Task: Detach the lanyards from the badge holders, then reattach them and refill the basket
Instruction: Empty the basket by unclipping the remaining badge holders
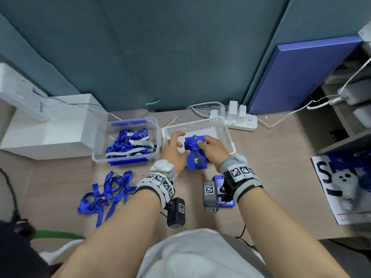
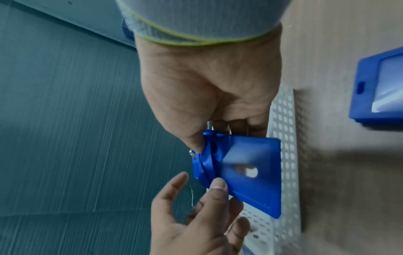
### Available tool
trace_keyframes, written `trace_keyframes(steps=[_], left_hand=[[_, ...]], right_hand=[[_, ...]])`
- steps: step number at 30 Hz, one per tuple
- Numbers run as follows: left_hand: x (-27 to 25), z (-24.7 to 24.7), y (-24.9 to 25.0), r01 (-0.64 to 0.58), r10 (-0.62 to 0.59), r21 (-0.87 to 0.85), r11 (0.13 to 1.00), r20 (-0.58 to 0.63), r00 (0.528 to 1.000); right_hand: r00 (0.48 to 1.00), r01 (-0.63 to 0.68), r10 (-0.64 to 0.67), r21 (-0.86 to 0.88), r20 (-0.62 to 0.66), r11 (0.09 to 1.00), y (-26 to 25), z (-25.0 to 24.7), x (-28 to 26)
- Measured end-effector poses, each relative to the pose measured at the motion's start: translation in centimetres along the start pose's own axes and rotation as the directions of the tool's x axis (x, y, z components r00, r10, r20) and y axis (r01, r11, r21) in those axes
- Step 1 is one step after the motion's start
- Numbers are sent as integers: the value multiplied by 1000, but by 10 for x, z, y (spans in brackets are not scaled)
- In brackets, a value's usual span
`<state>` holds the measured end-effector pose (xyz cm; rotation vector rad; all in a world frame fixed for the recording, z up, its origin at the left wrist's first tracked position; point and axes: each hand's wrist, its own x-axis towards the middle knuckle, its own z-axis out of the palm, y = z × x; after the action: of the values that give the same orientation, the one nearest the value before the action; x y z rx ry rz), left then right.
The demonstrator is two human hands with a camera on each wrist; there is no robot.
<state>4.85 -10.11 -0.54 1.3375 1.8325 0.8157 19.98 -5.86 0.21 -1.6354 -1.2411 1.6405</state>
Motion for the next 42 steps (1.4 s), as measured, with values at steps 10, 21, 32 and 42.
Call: trace_keyframes(steps=[10,21,32,42], left_hand=[[-49,-50,-17,-249,251,241,938,25,968],[-63,-74,-24,6,3,71,997,-125,992],[-67,-85,-46,165,-167,-48,985,-50,985],[-79,-89,-26,494,-483,-248,833,107,869]], right_hand=[[997,-52,50,25,60,998,-1,45,-51],[994,-56,55,9,93,998,-4,71,-75],[991,-97,72,228,117,969,2,80,-80],[997,-80,79,278,14,957,10,84,-72]])
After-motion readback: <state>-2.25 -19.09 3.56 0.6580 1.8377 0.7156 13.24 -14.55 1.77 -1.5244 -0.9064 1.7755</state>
